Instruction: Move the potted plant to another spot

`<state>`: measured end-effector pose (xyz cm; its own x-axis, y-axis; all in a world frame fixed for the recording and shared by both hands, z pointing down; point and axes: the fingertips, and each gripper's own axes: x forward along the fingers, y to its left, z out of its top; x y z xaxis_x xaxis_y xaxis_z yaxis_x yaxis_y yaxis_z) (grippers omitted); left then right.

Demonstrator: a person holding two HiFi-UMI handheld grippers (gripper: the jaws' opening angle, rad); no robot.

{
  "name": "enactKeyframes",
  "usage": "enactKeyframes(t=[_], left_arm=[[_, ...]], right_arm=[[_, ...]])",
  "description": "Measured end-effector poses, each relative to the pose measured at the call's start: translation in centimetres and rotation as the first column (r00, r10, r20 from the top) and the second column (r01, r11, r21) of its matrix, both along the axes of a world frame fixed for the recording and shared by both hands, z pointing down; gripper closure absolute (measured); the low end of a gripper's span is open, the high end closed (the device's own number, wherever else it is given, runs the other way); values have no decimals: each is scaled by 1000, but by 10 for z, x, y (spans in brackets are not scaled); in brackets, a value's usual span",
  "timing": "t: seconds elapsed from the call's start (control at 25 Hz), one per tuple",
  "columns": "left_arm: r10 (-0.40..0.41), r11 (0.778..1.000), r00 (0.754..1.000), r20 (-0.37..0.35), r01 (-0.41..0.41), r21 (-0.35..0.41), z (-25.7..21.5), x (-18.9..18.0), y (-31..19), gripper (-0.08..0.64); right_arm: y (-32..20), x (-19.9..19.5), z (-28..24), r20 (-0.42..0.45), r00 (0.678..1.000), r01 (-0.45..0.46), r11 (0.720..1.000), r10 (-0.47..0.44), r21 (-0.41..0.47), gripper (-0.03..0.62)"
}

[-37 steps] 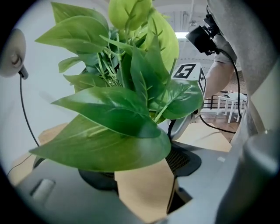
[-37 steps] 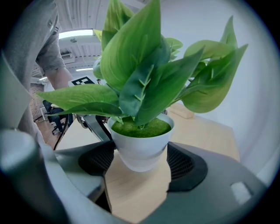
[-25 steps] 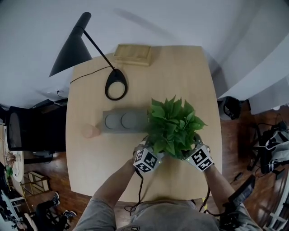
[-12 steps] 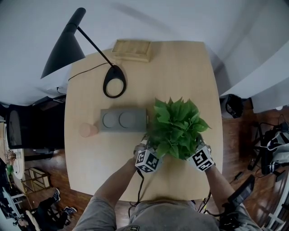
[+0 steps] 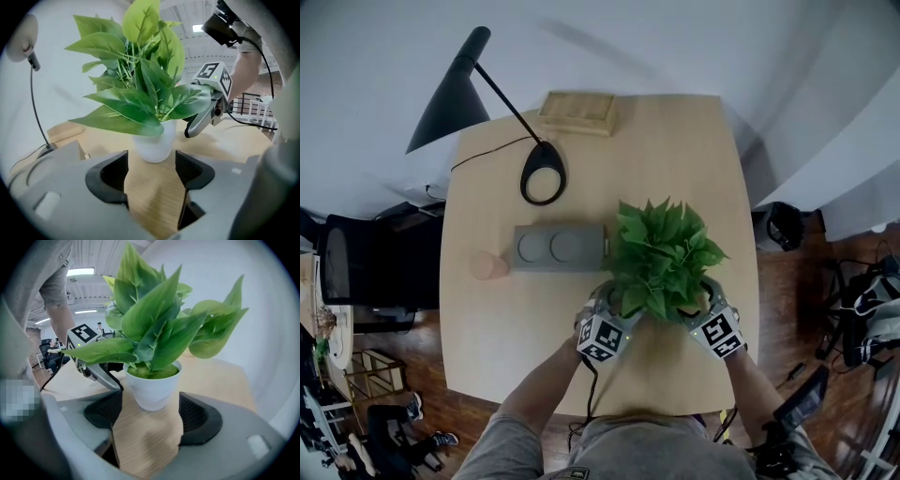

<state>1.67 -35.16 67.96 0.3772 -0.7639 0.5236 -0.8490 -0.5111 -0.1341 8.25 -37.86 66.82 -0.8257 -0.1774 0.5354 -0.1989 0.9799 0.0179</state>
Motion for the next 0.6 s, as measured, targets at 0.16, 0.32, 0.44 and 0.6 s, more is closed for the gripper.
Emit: enactKeyframes(t=[0.16,0.32,0.44,0.6], left_arm=[[-68,998,998,-13,68,14,-14,-2,19,277],[-133,990,991,-30,134,50,-36,5,45,327],[-166,981,984,-60,171,95,-57,13,64,383],[-197,967,973,-121,213,141,-84,28,88,479]], right_arm=[[12,14,-14,28,999,-30,1000,30,2,209],[32,30,-30,69,996,-59,998,60,-10,238],[49,38,-42,98,993,-67,998,68,-11,287],[75,48,-60,138,987,-82,996,85,-22,389]])
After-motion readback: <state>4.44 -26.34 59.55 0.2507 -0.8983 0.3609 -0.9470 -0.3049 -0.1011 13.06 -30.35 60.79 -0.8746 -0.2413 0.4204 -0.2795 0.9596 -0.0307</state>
